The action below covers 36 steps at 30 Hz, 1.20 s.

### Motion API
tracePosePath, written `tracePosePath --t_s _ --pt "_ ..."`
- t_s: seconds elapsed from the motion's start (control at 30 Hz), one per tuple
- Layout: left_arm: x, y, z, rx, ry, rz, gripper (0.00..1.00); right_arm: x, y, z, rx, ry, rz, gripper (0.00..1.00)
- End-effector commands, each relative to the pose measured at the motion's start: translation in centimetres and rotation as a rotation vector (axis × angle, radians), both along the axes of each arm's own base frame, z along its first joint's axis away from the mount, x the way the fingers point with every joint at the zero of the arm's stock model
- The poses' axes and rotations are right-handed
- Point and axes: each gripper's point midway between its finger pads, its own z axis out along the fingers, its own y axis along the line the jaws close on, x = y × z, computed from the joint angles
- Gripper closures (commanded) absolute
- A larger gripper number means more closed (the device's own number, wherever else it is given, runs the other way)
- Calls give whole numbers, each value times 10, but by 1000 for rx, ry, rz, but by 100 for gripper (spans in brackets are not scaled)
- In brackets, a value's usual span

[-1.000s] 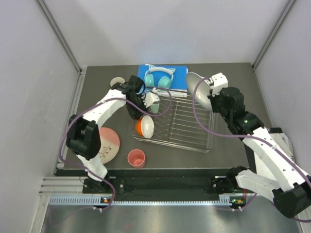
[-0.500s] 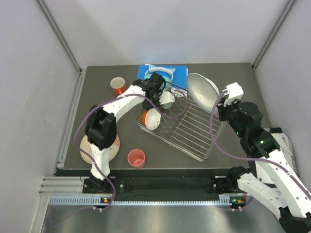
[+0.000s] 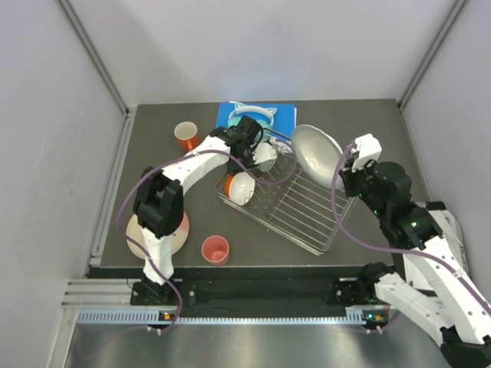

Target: Load the mixed dishes into the dish rack

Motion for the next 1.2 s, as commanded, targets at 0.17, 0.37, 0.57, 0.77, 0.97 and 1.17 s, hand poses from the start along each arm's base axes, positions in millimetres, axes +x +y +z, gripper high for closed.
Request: tracePosePath --t_s 0.17,0.37,0.57,0.77,0.97,1.17 --pt "-9 13 43 -169 -67 184 9 -5 6 84 159 -121 9 100" --pt "-5 39 81 -235 -193 231 1 -16 16 87 220 -11 39 100" --pt "-2 64 120 -279 -316 269 1 -23 47 84 331 136 138 100" --pt "-15 59 174 -396 -373 216 1 -35 89 75 479 337 317 100" --pt "-54 34 205 -524 -350 -27 1 -31 101 72 677 475 392 100" --pt "-102 34 200 -477 -465 -383 1 -15 109 53 828 599 423 100"
